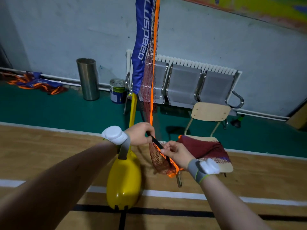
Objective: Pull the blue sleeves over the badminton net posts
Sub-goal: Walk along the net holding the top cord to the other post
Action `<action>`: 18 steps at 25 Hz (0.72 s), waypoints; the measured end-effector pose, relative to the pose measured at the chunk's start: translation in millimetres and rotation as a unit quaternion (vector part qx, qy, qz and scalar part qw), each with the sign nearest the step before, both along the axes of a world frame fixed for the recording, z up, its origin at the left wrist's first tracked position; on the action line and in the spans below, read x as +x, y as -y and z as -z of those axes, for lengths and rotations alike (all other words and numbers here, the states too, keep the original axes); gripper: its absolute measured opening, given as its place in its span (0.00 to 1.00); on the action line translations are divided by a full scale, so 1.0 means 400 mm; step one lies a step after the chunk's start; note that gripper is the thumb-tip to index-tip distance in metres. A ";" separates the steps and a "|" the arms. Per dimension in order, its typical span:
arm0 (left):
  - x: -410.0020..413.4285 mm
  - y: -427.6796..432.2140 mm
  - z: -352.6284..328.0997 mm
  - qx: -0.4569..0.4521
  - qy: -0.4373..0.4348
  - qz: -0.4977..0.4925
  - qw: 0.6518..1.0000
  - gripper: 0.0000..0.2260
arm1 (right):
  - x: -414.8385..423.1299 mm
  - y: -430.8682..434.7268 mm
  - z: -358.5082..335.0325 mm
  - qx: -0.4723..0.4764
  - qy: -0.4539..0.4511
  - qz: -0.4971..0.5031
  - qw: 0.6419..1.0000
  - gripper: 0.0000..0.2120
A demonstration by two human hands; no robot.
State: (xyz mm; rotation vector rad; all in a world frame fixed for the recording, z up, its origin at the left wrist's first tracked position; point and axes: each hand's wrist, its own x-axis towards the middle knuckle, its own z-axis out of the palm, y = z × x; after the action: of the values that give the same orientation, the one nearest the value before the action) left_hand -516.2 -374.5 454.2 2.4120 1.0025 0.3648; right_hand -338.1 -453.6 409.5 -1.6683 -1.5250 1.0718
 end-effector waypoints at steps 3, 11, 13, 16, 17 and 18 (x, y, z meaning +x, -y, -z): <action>-0.017 -0.001 -0.009 -0.003 0.017 -0.041 0.999 0.06 | 0.021 0.018 -0.002 -0.003 -0.002 -0.006 1.000 0.15; -0.007 0.001 -0.014 0.002 -0.030 -0.049 0.998 0.07 | 0.065 0.074 -0.071 0.031 -0.041 0.021 0.998 0.07; 0.020 0.014 -0.020 -0.001 -0.041 -0.044 0.998 0.08 | 0.073 0.097 -0.091 0.042 -0.048 0.021 0.998 0.05; 0.078 0.058 -0.037 -0.011 -0.059 -0.020 0.998 0.13 | 0.090 0.128 -0.106 0.068 -0.026 0.004 0.997 0.02; 0.097 0.072 -0.042 -0.012 -0.062 -0.005 0.998 0.15 | 0.098 0.134 -0.105 0.070 -0.018 0.001 0.997 0.01; 0.116 0.089 -0.047 -0.009 -0.064 0.010 0.998 0.17 | 0.107 0.140 -0.101 0.071 -0.010 0.000 0.997 0.02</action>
State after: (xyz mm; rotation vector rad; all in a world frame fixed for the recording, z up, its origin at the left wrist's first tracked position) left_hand -469.9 -410.0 473.1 2.4520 1.0320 0.1946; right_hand -295.2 -509.8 450.0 -1.5565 -1.5513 0.9549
